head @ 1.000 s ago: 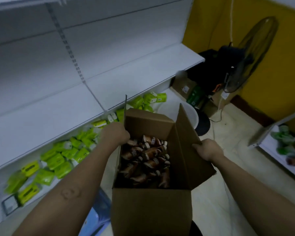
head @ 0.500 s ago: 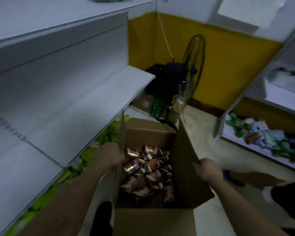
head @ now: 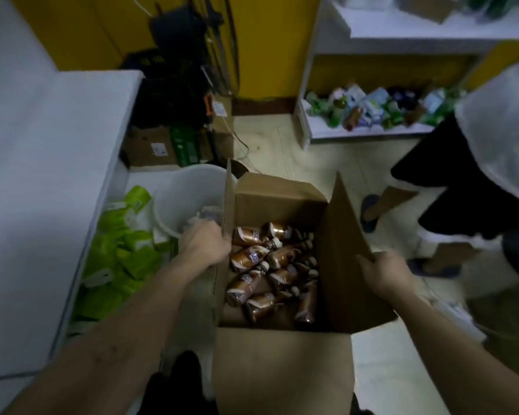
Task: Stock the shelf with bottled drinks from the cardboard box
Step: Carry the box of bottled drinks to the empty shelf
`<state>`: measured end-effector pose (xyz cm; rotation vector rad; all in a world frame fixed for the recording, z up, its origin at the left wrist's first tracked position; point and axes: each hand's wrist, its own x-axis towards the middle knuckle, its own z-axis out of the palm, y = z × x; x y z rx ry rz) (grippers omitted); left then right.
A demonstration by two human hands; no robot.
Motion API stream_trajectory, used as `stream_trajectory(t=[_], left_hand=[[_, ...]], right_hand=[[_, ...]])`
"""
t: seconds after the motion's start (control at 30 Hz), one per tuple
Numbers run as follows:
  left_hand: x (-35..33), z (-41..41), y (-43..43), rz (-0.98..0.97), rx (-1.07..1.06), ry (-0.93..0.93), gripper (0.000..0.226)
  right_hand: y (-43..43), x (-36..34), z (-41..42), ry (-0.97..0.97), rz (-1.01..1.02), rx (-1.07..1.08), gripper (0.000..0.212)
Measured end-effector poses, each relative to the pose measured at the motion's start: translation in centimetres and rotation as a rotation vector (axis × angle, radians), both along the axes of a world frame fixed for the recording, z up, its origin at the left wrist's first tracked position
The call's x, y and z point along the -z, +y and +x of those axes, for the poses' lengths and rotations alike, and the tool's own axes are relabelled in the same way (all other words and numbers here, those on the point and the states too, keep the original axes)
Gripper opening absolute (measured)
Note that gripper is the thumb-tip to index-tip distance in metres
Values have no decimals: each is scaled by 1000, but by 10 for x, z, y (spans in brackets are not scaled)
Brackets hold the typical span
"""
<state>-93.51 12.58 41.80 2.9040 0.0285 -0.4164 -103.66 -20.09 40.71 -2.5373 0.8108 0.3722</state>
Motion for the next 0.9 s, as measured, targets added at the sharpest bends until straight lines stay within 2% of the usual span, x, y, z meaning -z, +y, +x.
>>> stream_trajectory(t=[0.13,0.23,0.4,0.57,0.67,0.77,0.9], left_hand=[[82,1,-37,-33,74,82,41],[171,-14,-58,-41,80,175,41],[310,-66,-46,9,-14,134,42],[374,-79,-23,-80,-96,63,42],[392,-85,3,-85,-143,69,42],[392,-101,31,-73,-215,128,32],[356,-108,24,-179,-35,77,36]], right_hand=[[-39,91,-35,12,-54,90,37],[-52,175,-60,16,-107,134,35],[-55,293,-88,16,-169,107,32],[-52,362,-97,-6,-139,108,39],[-50,377,-100,-15,-163,106,45],[-41,354,-99,-42,-268,95,47],[-31,321,-116,78,-308,17,67]])
